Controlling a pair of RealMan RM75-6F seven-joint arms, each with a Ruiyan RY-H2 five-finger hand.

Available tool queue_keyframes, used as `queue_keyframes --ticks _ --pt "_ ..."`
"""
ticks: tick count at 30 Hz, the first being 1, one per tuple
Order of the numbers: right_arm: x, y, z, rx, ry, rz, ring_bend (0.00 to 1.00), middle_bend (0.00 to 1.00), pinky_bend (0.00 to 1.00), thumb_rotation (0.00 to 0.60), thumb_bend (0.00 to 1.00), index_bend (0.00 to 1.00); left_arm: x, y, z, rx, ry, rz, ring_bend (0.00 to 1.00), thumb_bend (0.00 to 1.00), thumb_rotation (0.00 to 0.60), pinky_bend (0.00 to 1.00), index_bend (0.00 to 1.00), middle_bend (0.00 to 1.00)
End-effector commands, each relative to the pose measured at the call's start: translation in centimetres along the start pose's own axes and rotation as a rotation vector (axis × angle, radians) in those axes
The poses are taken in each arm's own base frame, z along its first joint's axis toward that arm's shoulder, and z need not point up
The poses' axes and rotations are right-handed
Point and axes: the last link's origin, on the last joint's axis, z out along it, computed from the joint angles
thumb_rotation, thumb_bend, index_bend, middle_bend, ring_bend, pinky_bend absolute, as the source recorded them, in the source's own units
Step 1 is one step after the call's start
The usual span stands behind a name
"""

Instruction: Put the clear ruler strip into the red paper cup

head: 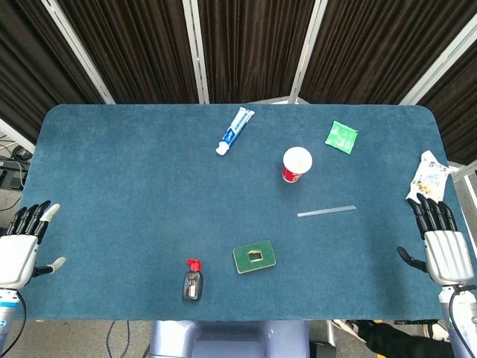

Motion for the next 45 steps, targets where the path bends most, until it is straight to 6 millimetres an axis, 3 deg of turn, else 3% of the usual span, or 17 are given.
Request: queue_keyframes --ticks 1,21,26,31,36,45 --pt "0.0 0.0 0.0 0.000 -0.001 0.001 0.00 0.00 0.00 0.600 0.20 0.01 0.0 0.0 0.0 0.000 0.000 0.000 0.00 0.03 0.600 0.00 0.02 0.00" --pt "-0.2 -0.2 0.1 -0.006 -0.017 0.007 0.00 0.00 0.00 0.600 0.20 0.01 0.1 -0.1 -0.1 0.006 0.004 -0.002 0.00 0.03 0.600 0.00 0.02 0.00" --pt "-0.1 -0.8 0.7 0.011 -0.007 0.002 0.00 0.00 0.00 0.600 0.20 0.08 0.2 -0.2 -0.3 0.013 0.008 -0.009 0.00 0.03 0.600 0.00 0.02 0.00" --pt "0.2 -2.8 2.9 0.057 0.013 -0.005 0.00 0.02 0.00 0.600 0.20 0.25 0.2 -0.3 -0.3 0.016 0.007 -0.017 0.00 0.03 0.600 0.00 0.02 0.00" --pt "-0.2 -5.6 6.2 0.081 0.001 0.039 0.00 0.08 0.00 0.600 0.23 0.34 0.3 -0.2 -0.2 0.013 0.006 -0.021 0.00 0.03 0.600 0.00 0.02 0.00" --pt "-4.8 -8.8 10.3 0.039 -0.161 0.046 0.00 0.12 0.00 0.600 0.30 0.40 0.3 -0.3 -0.2 0.014 0.005 -0.025 0.00 0.03 0.600 0.00 0.02 0.00"
